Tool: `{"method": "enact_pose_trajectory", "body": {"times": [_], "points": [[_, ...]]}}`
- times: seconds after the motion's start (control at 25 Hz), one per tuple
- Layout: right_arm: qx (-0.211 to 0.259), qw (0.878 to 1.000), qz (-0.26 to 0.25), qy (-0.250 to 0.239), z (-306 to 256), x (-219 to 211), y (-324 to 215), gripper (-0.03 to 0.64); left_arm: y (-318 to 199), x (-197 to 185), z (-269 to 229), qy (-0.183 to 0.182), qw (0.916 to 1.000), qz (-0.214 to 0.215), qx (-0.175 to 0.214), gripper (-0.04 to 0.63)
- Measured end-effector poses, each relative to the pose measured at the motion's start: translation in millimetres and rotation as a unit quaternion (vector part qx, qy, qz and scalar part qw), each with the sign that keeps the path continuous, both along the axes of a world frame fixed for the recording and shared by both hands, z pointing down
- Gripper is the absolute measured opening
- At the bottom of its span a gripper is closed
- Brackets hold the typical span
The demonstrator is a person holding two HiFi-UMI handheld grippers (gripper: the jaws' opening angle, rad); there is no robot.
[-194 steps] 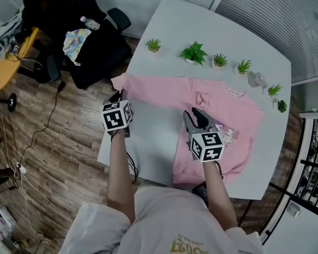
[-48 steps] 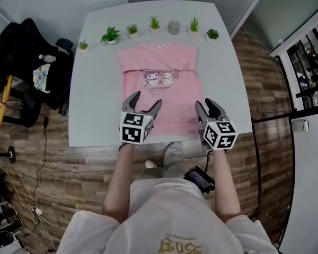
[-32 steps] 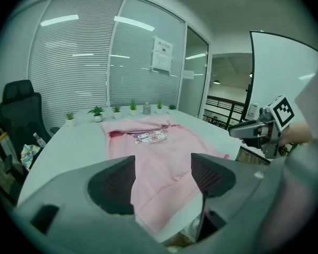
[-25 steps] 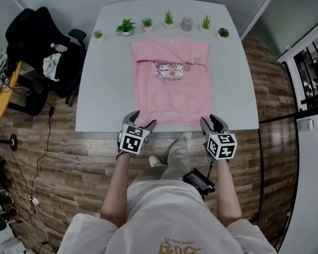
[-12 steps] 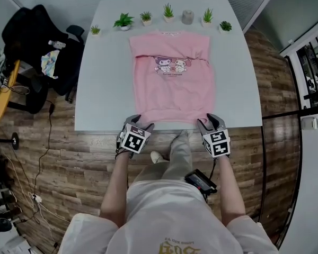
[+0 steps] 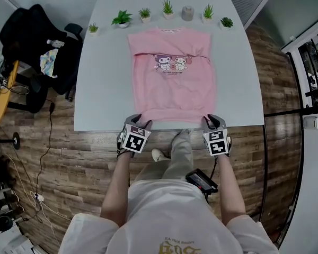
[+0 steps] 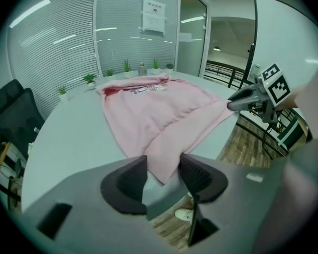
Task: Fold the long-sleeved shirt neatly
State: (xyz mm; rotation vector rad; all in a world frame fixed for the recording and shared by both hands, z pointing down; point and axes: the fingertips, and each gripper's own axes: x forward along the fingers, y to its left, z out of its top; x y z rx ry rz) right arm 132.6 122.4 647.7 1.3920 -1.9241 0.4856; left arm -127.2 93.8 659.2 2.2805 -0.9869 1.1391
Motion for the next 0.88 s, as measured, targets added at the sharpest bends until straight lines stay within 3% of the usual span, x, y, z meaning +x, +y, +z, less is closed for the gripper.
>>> {"method": "enact_pose_trajectory", "body": {"times": [0.12, 0.36, 0.6, 0.88], "points": [[0.002, 1.000, 0.010, -0.001, -3, 2, -2, 0.040, -2, -3, 0, -0.012, 0.9999, -0.002, 0.006, 0.141], [0.015, 0.999, 0.022, -0.017, -15, 3, -1, 0.026, -7, -6, -3, -0.032, 0.9994, 0.004, 0.016, 0.054], [0.030, 0.998, 0.037, -0.049, -36, 7, -1, 0.026, -8, -6, -21, -0.003, 1.0000, 0.005, 0.005, 0.049], [0.061, 0.992, 0.056, -0.097, -74, 6, 1, 0.026, -9, -15, -60, 0.068, 0.9972, -0.020, -0.022, 0.049]]}}
